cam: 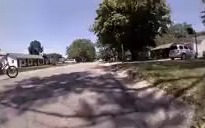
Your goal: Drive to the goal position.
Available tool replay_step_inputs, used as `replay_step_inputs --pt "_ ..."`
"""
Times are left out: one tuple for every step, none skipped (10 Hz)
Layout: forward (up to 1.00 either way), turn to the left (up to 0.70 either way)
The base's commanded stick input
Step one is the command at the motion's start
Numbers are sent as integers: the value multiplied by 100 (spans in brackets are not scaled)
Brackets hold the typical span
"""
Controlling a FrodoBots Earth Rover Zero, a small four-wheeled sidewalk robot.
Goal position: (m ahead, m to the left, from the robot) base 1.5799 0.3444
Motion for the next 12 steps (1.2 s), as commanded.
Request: replay_step_inputs --pt "70 0" --pt "70 0" --pt "70 0" --pt "70 0" --pt "70 0" --pt "70 0" --pt "70 0" --pt "70 0" --pt "70 0" --pt "70 0" --pt "70 0" --pt "70 0"
